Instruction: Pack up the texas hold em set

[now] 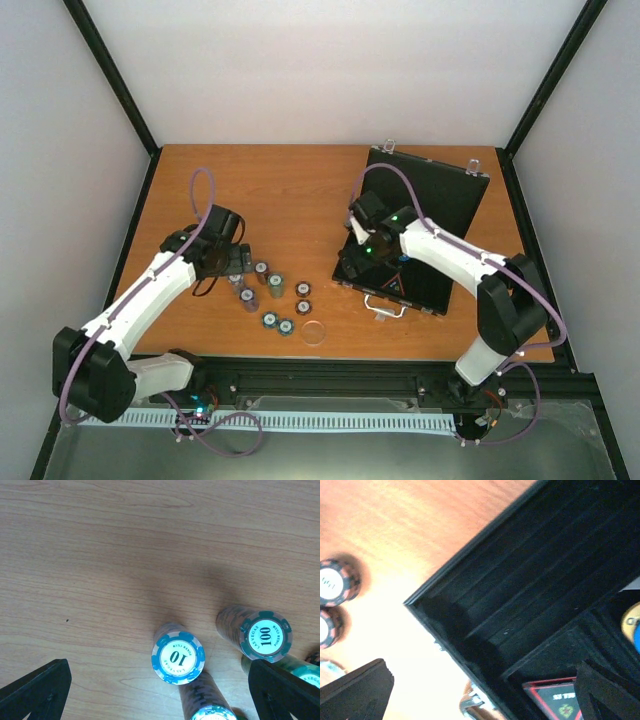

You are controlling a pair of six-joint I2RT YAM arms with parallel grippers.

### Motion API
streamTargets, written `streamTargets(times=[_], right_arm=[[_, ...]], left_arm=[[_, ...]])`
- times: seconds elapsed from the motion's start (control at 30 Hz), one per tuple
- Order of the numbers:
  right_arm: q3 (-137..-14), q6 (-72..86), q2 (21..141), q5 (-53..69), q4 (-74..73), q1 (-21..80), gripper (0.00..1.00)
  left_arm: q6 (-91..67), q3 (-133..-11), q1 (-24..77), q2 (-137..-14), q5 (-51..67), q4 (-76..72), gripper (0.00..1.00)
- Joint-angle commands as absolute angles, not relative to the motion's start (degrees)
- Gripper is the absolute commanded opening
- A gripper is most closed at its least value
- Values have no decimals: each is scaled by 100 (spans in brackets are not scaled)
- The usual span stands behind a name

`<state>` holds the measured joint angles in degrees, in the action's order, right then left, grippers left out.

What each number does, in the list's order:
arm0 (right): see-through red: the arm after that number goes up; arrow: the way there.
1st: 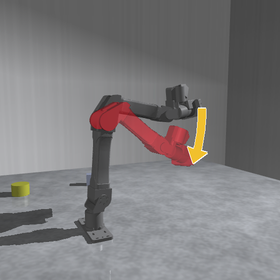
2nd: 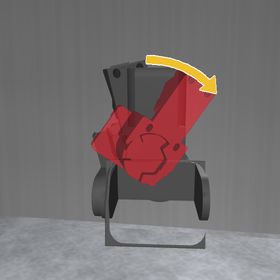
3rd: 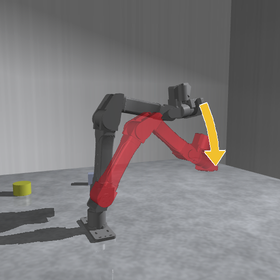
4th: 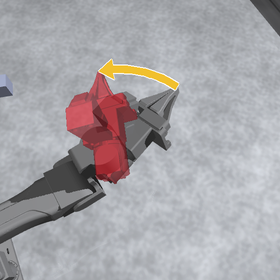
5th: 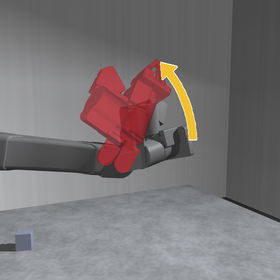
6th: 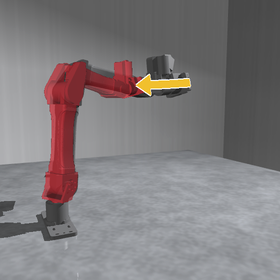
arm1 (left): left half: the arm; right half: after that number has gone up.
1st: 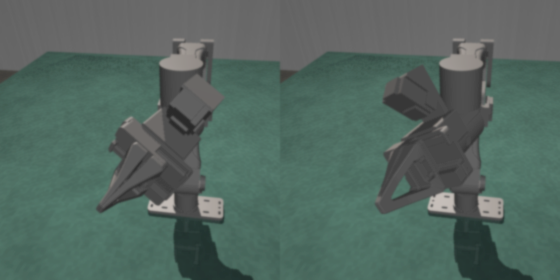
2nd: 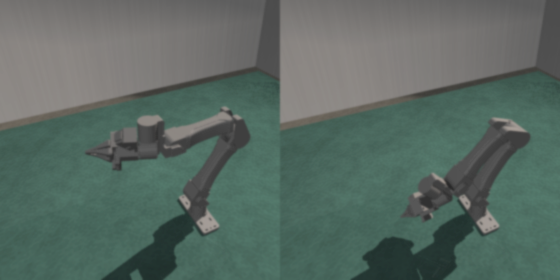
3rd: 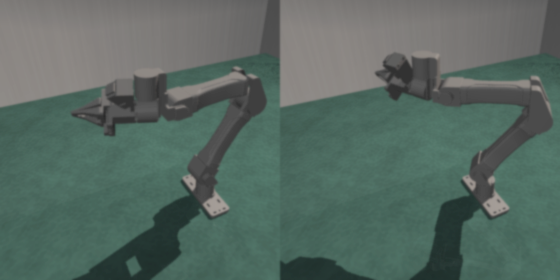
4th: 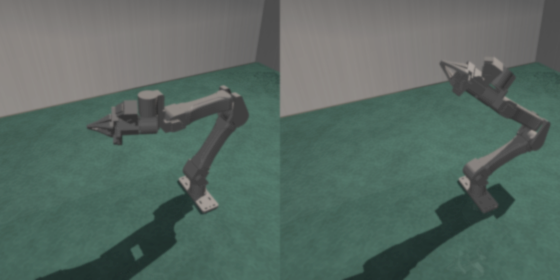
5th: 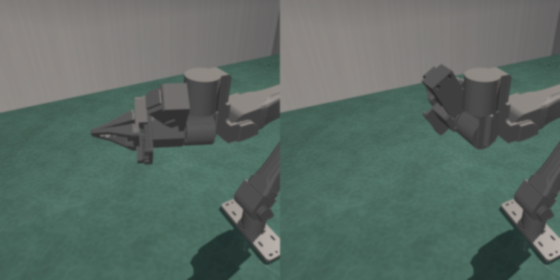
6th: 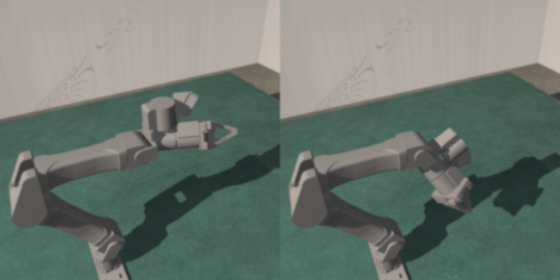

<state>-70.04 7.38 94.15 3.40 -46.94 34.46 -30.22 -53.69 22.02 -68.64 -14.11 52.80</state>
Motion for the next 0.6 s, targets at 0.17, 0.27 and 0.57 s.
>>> streamTargets(times=[0.17,0.27,0.57], right_arm=[[-6987,1293,9089,-3,-5088,4945,100],[-7005,1402,9156,-103,-5112,5466,100],[-7189,1682,9734,-70,-5130,6565,100]], left_arm=[[-2821,-6238,2224,-6381,-1552,5805,100],[-2766,-6368,2224,-6235,-1549,5891,100],[-2708,-6370,2224,-5995,-1487,6005,100]])
